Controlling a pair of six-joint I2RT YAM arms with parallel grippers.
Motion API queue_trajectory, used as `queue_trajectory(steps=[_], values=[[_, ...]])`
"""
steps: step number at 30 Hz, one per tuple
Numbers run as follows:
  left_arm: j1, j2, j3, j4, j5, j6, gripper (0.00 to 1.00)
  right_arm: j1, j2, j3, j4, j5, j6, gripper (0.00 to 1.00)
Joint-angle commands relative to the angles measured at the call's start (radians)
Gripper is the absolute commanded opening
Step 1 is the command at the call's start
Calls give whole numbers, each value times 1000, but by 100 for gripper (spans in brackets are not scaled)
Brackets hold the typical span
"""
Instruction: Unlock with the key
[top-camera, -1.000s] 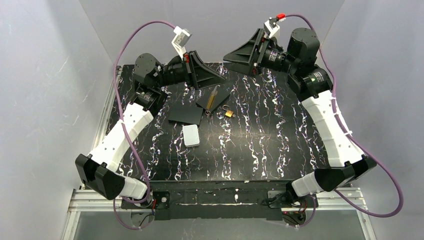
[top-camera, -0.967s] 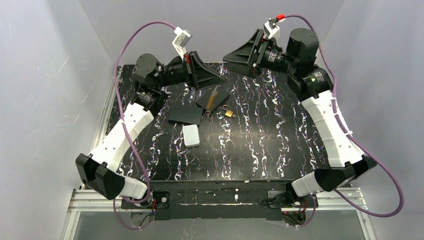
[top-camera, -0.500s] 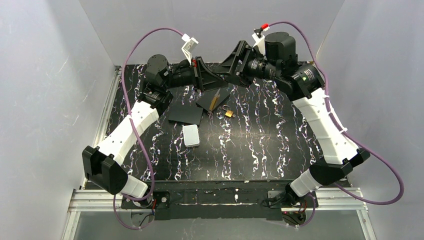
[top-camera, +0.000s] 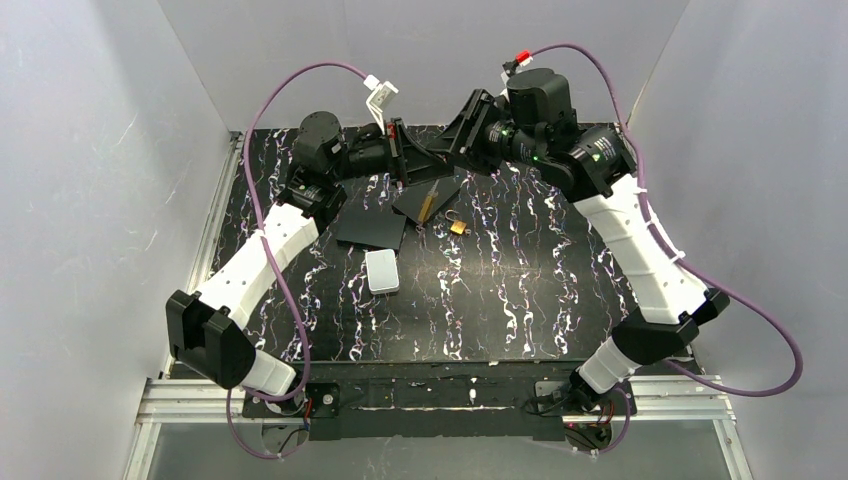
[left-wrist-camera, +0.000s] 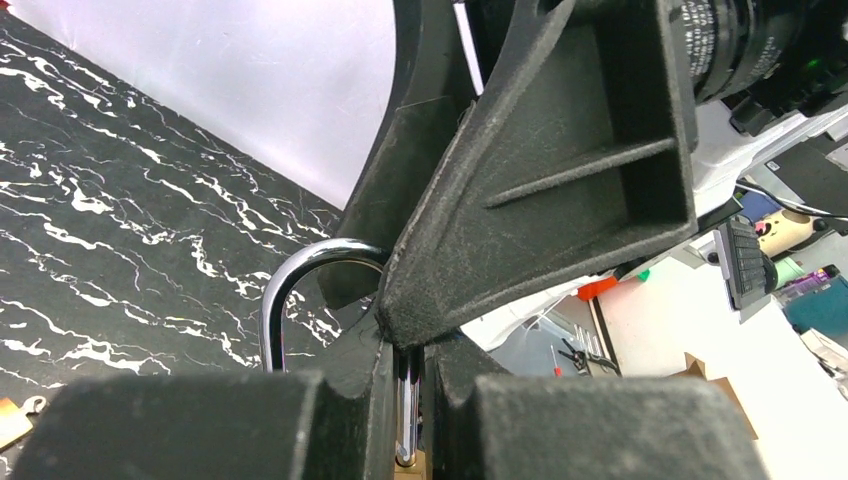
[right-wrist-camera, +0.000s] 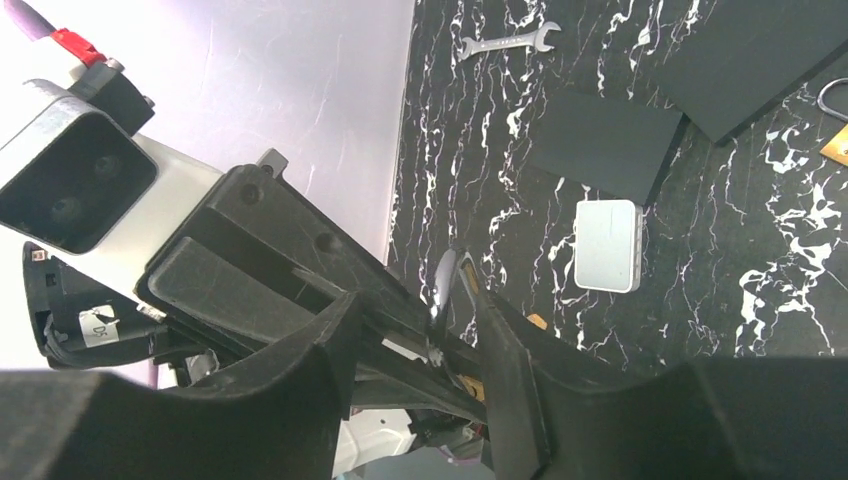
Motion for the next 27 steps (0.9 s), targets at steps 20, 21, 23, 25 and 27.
queue_trajectory(steps=[20,21,23,25,27], values=[[-11,-65,1,68,10,42,0,32,7,-79,-16,49,-135,1],[-10,-69,-4,69,13,42,5,32,-12,-99,15,49,-139,1],[-9,-80,-15,69,17,42,24,31,-38,-146,67,49,-138,1],[-5,-97,-36,69,17,40,37,29,-62,-193,123,8,-132,1],[2,-112,-64,67,16,31,47,23,-82,-240,176,-13,-124,1]])
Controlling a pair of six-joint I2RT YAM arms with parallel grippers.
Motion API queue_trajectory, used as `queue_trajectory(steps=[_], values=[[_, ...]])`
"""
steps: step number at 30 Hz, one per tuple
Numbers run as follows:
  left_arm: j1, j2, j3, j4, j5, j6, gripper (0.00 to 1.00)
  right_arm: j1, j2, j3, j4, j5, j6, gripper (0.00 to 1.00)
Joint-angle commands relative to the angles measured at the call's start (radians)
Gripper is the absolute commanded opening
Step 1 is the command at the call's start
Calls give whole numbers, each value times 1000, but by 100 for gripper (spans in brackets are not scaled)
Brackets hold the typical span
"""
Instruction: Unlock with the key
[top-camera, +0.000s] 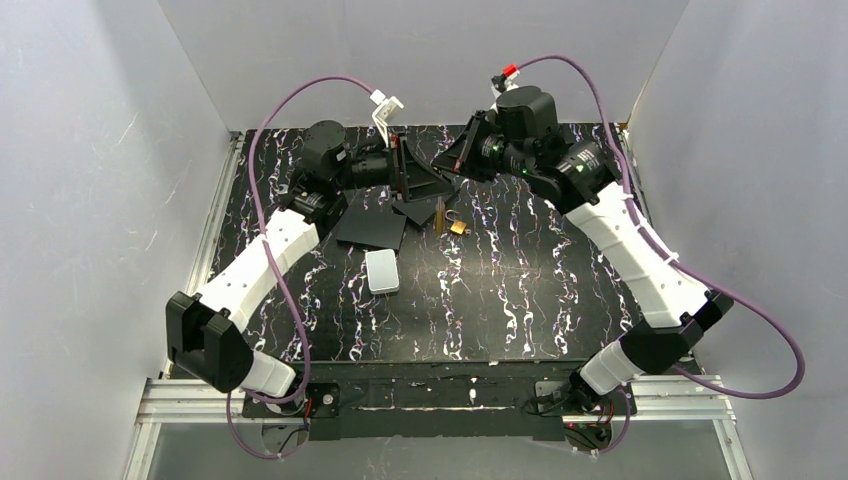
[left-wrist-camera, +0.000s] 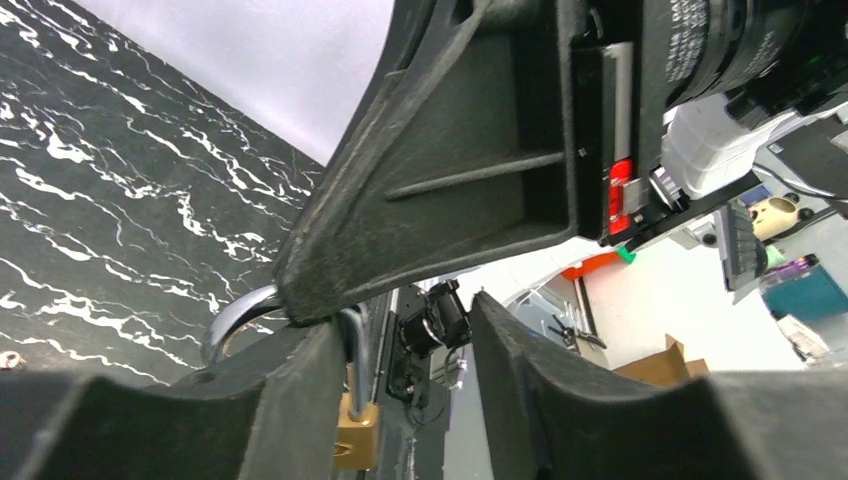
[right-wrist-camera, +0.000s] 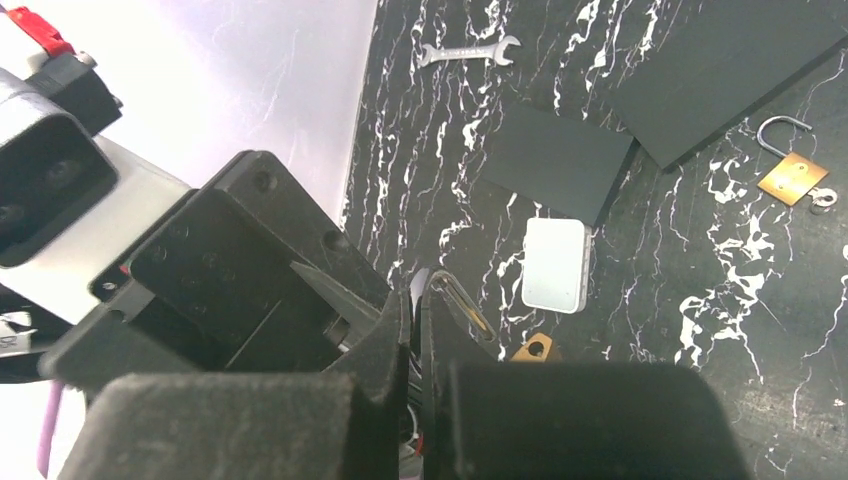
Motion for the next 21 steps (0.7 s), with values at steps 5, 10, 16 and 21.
queue_trajectory(steps=[5,10,16,21], values=[[13,-168,-121,117,-8,-28,56,-41,-108,-250,196,-119,6,1],[28,-256,-230,92,-22,-41,58,-88,-157,-361,261,-135,13,1],[29,-321,-325,89,12,-89,60,-130,-198,-460,264,-105,4,1],[29,-366,-396,80,3,-94,60,-183,-249,-532,228,-89,-45,1]])
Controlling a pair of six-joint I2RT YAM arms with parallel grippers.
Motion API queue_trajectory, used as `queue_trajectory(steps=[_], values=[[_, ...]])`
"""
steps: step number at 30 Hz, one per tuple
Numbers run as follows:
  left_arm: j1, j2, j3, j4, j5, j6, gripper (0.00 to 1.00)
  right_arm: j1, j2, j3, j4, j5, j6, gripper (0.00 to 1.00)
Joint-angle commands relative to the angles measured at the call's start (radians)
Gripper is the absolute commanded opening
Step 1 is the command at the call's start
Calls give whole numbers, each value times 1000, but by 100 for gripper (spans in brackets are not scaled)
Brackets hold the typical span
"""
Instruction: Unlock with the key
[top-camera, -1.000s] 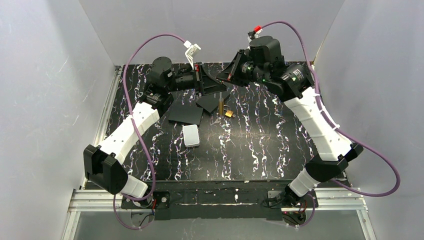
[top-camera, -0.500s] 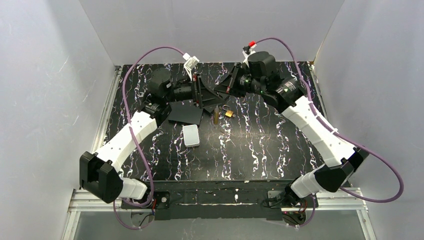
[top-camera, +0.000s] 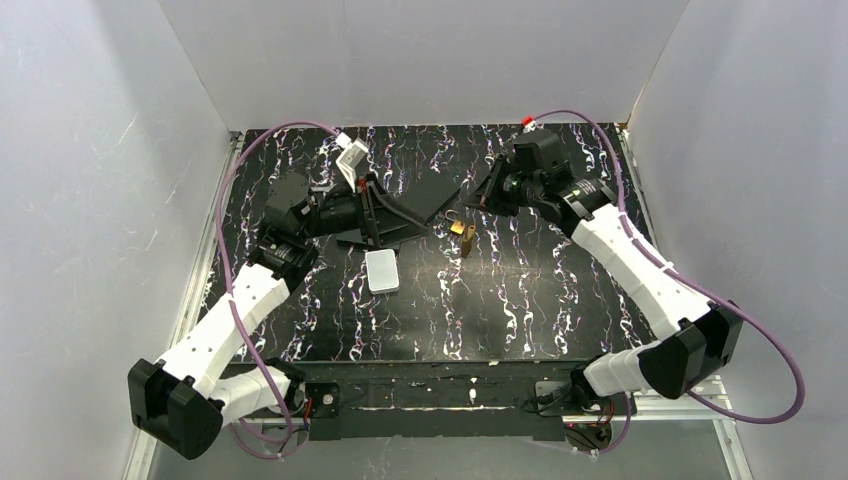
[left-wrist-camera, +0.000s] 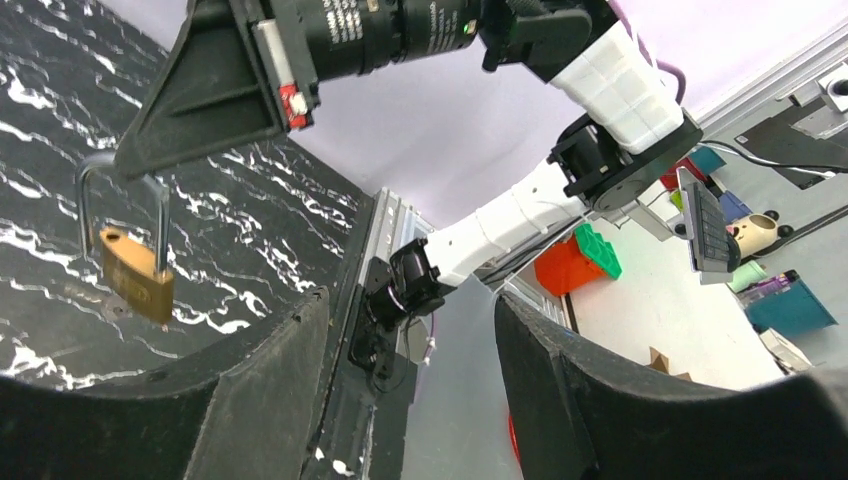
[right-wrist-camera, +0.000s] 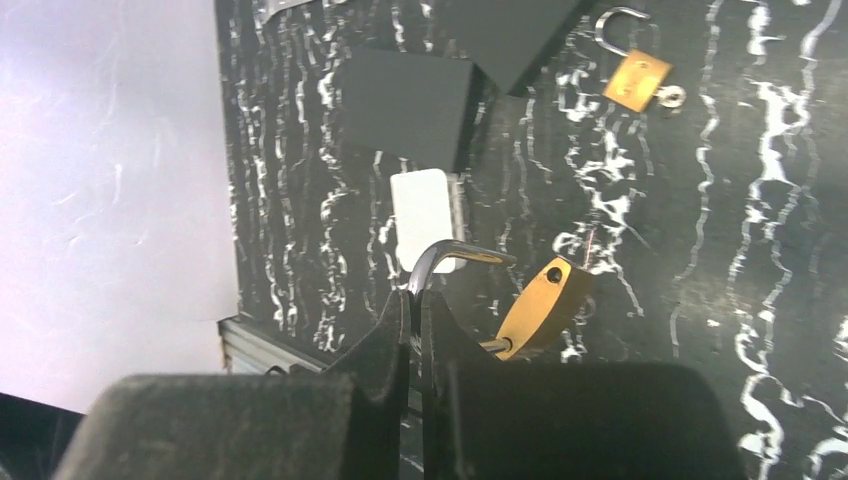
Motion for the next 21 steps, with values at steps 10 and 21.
queue_trajectory(steps=[10,21], values=[[2,-91,-128,-55,-4,-7,57,-166,-175,-246,-14,-7,-196,1],[2,-138,-91,-232,-1,50,55,-206,-10,-425,291,-294,-227,1]])
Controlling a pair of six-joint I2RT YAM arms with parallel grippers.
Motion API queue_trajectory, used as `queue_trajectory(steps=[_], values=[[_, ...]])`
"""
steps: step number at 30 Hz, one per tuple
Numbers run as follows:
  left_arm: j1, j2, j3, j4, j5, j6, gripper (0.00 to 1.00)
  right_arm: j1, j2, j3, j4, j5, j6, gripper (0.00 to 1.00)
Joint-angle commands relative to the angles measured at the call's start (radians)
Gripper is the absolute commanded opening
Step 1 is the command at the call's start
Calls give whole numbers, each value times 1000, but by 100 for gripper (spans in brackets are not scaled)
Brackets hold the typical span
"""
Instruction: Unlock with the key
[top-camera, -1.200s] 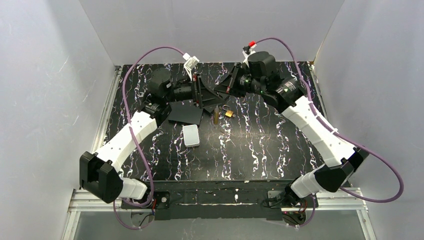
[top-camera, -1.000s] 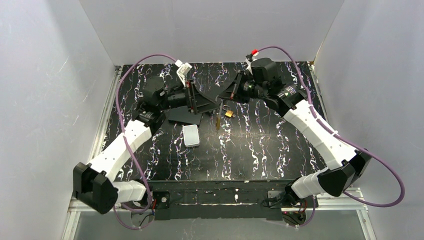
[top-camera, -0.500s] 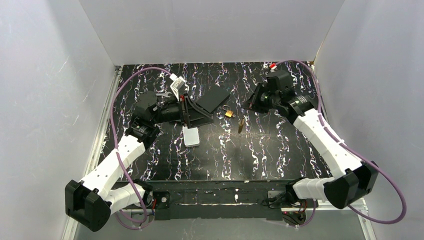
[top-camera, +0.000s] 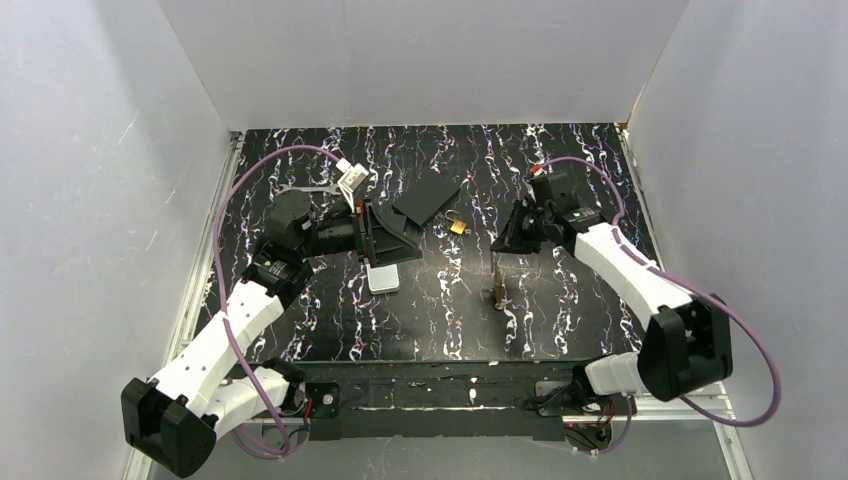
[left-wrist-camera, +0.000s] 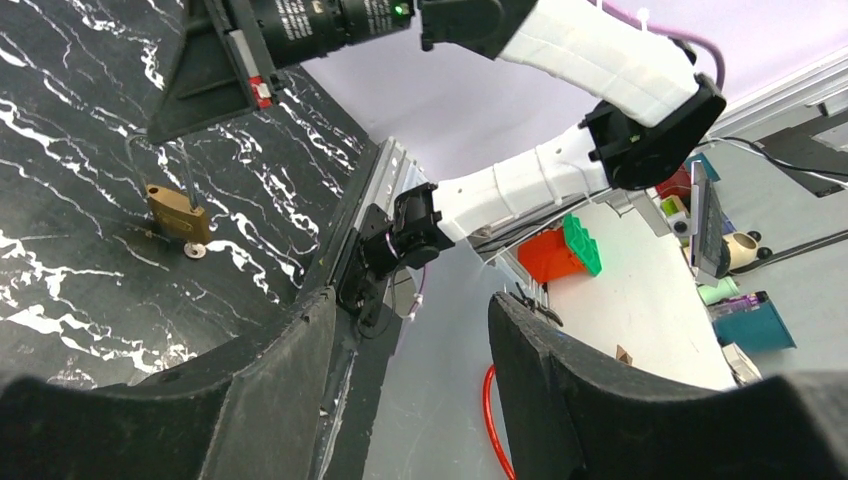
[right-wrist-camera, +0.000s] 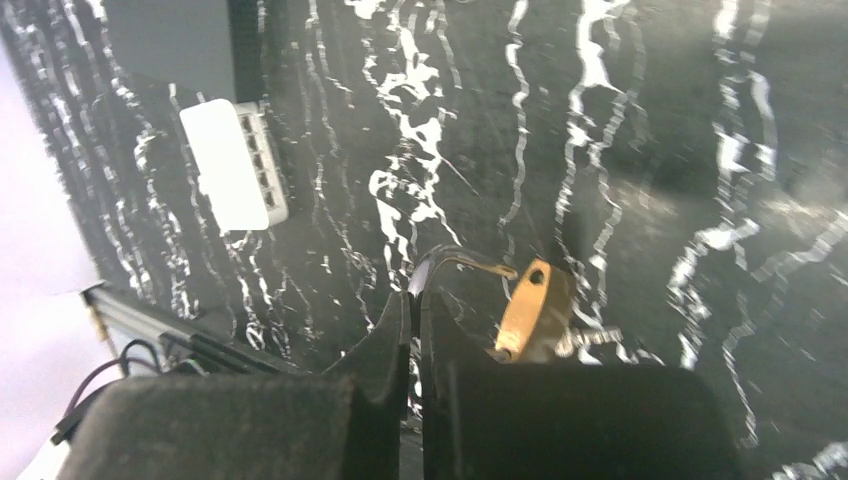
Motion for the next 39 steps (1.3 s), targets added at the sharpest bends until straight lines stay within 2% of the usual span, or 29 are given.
queue_trajectory(steps=[1,3,6,12,16,25,26,29,32,35,39], values=[[2,-36,47,-115,5,66,56,-12,78,-23,282,-243,-20,1],[2,-36,88,-262,-22,132,55,-16,145,-22,346,-335,-24,1],[2,-39,135,-384,-25,203,56,-26,248,-24,442,-464,-29,1],[3,-46,164,-465,-50,247,55,-26,426,-8,547,-594,-51,1],[3,-35,172,-480,-68,245,55,-34,500,41,524,-592,-100,1],[3,-8,210,-543,-130,274,54,-50,624,164,397,-480,-169,1],[3,-5,216,-556,-145,283,55,-49,629,186,367,-458,-175,8],[2,2,243,-605,-227,318,58,-50,606,253,294,-406,-214,45],[3,-6,264,-686,-363,364,62,-50,557,338,209,-343,-245,62],[3,-20,276,-722,-457,402,65,-50,491,398,164,-269,-237,73],[3,-42,286,-761,-585,418,67,-50,391,443,140,-208,-193,76]])
